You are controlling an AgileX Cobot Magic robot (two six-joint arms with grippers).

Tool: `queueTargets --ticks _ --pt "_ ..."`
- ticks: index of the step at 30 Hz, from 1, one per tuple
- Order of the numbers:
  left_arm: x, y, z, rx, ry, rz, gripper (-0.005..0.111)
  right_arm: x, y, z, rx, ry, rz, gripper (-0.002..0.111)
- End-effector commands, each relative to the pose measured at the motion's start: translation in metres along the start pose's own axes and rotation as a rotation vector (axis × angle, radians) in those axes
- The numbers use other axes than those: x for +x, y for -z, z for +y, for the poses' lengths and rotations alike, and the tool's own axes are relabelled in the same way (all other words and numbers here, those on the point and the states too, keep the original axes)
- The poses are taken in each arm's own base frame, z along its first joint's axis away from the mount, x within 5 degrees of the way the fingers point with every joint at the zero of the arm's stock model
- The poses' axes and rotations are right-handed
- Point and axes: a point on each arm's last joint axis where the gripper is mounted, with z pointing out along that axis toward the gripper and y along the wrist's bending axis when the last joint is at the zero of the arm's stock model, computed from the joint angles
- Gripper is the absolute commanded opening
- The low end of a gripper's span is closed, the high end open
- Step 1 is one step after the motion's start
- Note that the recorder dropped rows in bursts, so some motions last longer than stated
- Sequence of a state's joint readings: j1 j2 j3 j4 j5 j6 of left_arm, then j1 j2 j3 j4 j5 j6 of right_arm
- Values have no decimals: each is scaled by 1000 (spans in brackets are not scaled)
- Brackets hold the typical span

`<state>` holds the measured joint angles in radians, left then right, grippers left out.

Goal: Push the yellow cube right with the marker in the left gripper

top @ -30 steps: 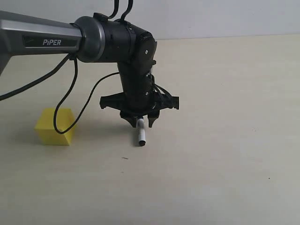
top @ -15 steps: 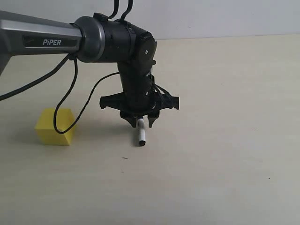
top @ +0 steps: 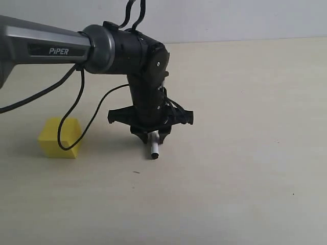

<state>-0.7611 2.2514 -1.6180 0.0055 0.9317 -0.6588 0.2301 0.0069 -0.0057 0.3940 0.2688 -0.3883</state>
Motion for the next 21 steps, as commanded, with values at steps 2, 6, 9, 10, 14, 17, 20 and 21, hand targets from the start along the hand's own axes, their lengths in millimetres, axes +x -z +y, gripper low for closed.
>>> queueTargets --ticks 2,6,9,10,14,17,20,21 --pt "2 1 -2 4 -9 -8 3 1 0 0 7 3 -5 0" --pt "2 11 -2 6 -37 -13 0 1 0 0 7 3 -5 0" --pt "3 34 -1 15 -50 -32 0 1 0 0 7 3 -5 0" --pt "4 48 0 22 -65 -45 0 1 0 0 7 3 -5 0" --pt "9 105 14 -19 -139 -121 0 1 0 0 7 3 -5 0" --pt "20 143 35 -141 -175 -147 0 1 0 0 7 3 -5 0" --pt "35 168 58 -209 -203 -222 0 1 0 0 7 3 -5 0" --pt "42 175 66 -224 -215 -236 0 1 0 0 7 3 -5 0"
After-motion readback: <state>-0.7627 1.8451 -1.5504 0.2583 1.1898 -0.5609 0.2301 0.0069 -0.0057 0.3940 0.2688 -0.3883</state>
